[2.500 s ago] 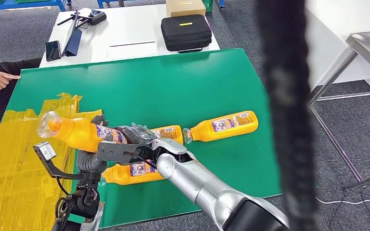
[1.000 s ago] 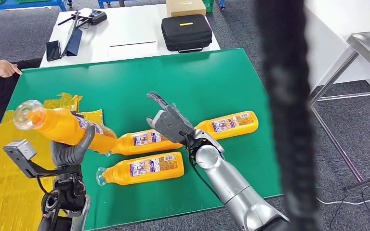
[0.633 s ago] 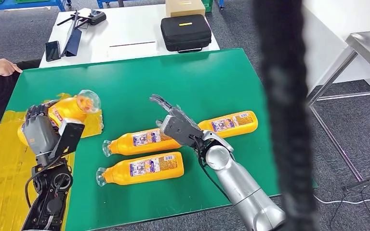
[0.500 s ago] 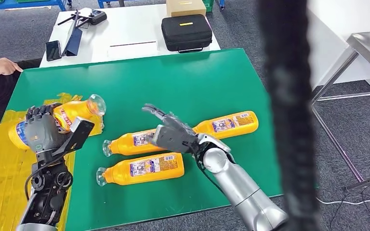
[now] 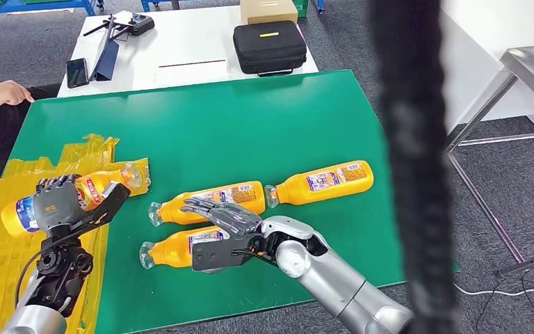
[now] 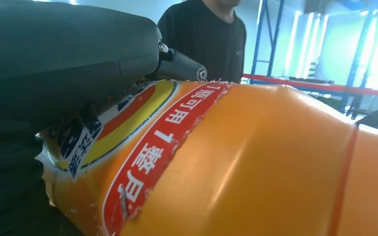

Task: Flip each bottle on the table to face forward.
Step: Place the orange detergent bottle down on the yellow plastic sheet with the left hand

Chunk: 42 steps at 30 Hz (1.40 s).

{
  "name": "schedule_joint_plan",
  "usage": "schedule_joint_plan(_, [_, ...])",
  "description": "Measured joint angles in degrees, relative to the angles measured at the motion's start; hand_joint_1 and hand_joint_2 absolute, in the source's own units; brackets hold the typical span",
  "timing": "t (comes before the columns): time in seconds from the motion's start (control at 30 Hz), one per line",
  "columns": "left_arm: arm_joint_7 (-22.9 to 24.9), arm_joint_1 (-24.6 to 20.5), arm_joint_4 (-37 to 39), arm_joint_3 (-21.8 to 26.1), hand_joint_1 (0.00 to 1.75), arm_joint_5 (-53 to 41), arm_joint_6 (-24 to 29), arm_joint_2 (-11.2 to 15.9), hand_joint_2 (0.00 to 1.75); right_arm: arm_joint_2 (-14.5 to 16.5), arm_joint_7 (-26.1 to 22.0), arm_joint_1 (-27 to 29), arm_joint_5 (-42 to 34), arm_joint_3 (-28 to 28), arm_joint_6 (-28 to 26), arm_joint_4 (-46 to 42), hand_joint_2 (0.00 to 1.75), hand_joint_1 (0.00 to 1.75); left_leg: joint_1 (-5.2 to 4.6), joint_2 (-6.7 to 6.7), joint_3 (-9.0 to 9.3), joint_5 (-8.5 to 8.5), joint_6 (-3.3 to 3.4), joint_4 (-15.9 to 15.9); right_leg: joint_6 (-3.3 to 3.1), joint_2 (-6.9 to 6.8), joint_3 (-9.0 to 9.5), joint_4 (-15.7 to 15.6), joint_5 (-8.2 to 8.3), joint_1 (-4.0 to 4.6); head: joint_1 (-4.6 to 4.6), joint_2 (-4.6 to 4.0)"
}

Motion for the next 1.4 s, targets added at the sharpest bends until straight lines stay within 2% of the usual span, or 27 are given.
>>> schedule_joint_plan(0.17, [3.27,-1.24,6.03,0.28,1.75,-0.62,-1.95,1.11,1.75,-0.98,2.95,-0.68,3.56,3.46,1.37,-0.19,1.75,0.0,0.0,0.02,0.0,0.0,0.0,0.0,0.0,0.0,-0.01,0.0,0.0,0.0,0.0,0.0])
schedule_joint_plan(0.2, [3.47,-1.45,7.1,0.48,1.55,-0.49,-2.24,1.34,1.75,-1.2,3.45,-0.72,4.16,4.07,1.22,-0.19,1.75,0.0,0.01,0.01,0.0,0.0,0.0,0.0,0.0,0.0,-0.01,0.0,0.0,0.0,0.0,0.0])
schedule_joint_plan(0.3, [3.42,-2.4,9.55,1.1,0.51,0.23,-2.97,1.87,1.75,-1.81,5.52,-0.93,6.63,5.44,-0.32,-0.19,1.75,0.0,0.01,-0.04,0.01,0.0,-0.01,0.0,-0.01,-0.02,0.0,0.0,0.0,0.0,-0.01,0.0])
schedule_joint_plan(0.33, [3.2,-2.75,10.16,1.3,0.37,0.62,-3.3,2.0,1.75,-1.98,6.37,-0.99,7.62,5.77,-1.03,-0.18,1.75,0.0,0.02,-0.05,0.02,0.0,-0.01,-0.01,-0.01,-0.03,0.01,0.0,0.0,0.0,-0.01,0.0])
schedule_joint_plan(0.4, [2.65,-3.25,11.12,1.68,0.37,1.4,-3.83,2.19,1.75,-2.31,7.74,-1.04,9.25,6.24,-2.16,-0.16,1.75,0.0,0.02,-0.04,0.04,0.0,-0.01,-0.01,-0.01,-0.03,0.03,0.0,0.0,0.0,-0.01,0.0])
schedule_joint_plan(0.53, [2.07,-3.8,12.26,2.32,0.0,1.92,-4.23,2.37,1.75,-2.73,8.66,-1.04,10.38,6.81,-2.82,-0.14,1.75,0.0,0.02,-0.03,0.07,0.02,-0.04,-0.01,-0.06,-0.02,0.05,0.0,0.04,0.01,-0.01,0.0])
schedule_joint_plan(0.67, [-0.43,-3.85,12.66,2.88,0.0,4.06,-5.17,2.4,0.0,-2.99,10.81,-1.04,12.94,7.05,-3.27,-0.1,1.75,0.0,0.02,-0.02,0.09,0.04,-0.06,-0.01,-0.11,-0.02,0.05,0.0,0.07,0.01,-0.01,0.0])
schedule_joint_plan(1.03, [-10.61,-2.99,11.57,4.08,0.0,14.6,-7.38,2.2,0.0,-4.26,15.96,-0.53,18.21,7.66,-2.39,0.4,1.75,0.0,0.01,-0.17,0.09,0.07,-0.06,-0.01,-0.11,-0.07,0.06,-0.01,0.07,0.01,-0.01,0.0])
schedule_joint_plan(1.27, [-12.81,-2.46,8.92,4.06,0.0,18.2,-9.29,1.23,0.0,-4.51,16.69,0.44,18.44,7.77,-1.43,1.1,1.75,0.0,0.01,-0.17,0.09,0.08,-0.05,-0.01,-0.11,-0.08,0.06,0.0,0.08,0.01,-0.01,0.0])
schedule_joint_plan(1.4, [-15.6,-1.62,6.68,4.06,0.0,23.65,-10.93,0.72,0.0,-4.53,17.54,0.66,18.99,7.86,0.17,1.53,1.75,0.0,0.02,-0.16,0.09,0.08,-0.06,-0.01,-0.12,-0.08,0.05,0.0,0.07,0.01,-0.01,0.0])
